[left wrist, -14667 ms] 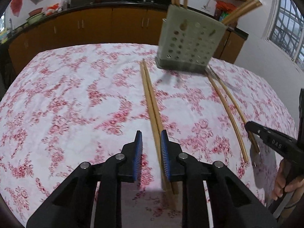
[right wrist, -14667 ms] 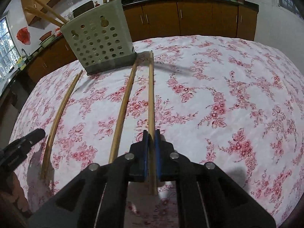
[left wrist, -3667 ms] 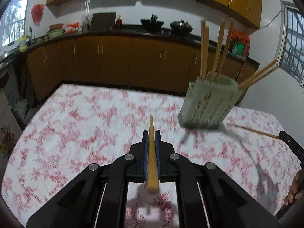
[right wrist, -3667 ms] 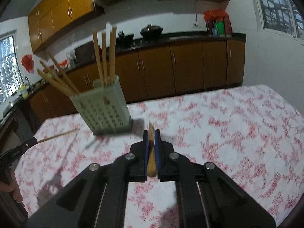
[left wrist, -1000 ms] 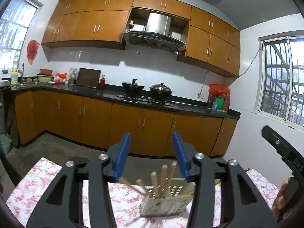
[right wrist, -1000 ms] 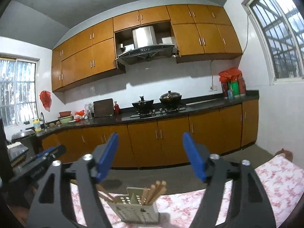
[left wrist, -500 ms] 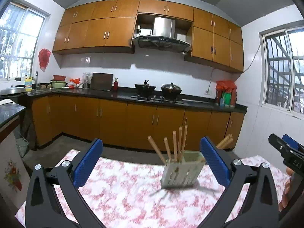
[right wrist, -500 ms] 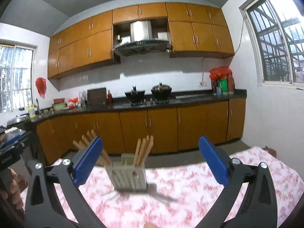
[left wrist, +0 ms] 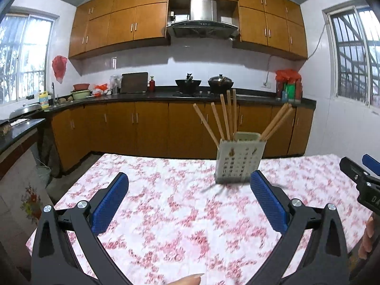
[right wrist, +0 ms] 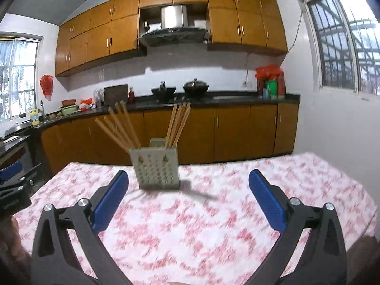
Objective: Organize utensils
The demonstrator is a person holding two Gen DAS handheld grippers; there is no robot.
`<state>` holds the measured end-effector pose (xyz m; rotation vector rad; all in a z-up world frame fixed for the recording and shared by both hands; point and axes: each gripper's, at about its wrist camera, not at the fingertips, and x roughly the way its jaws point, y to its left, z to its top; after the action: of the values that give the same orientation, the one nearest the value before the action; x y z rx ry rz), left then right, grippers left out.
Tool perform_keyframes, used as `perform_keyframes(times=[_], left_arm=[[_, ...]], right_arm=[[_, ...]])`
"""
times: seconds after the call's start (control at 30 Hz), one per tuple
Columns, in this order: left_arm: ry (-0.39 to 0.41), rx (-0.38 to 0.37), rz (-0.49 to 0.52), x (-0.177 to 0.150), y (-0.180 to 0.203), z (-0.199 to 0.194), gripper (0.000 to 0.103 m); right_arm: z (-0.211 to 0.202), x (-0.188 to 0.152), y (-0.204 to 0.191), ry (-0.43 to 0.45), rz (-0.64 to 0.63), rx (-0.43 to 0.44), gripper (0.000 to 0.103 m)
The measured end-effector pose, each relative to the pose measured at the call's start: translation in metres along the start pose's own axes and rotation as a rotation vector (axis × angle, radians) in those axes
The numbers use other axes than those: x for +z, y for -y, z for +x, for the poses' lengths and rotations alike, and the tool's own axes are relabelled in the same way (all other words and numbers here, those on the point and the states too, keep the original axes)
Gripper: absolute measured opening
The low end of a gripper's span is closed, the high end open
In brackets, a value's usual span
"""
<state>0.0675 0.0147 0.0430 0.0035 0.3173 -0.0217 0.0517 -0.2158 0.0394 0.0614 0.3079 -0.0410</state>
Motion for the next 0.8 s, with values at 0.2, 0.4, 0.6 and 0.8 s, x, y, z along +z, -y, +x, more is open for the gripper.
perform_keyframes(times=[0.2, 0.4, 0.6, 0.8], left_arm=[[-0.033, -0.007, 0.025, -0.024, 0.006, -0.003, 0.101], [-0.068, -0.003, 0.033, -0.040, 0.007, -0.003, 0.101], [-0.096, 0.000, 0.023, -0.049, 0.005, -0.002, 0.101], [-0.108, 0.001, 0.022, -0.051, 0.006, -0.002, 0.101]], right_arm=[[0.005, -0.026, -0.010, -0.077, -0.039, 0.017, 0.099], [0.009, -0.041, -0.013, -0.120, -0.037, 0.032, 0.099], [0.011, -0.050, -0.010, -0.145, -0.022, 0.021, 0.099], [0.013, -0.054, -0.008, -0.158, -0.016, 0.019, 0.099]])
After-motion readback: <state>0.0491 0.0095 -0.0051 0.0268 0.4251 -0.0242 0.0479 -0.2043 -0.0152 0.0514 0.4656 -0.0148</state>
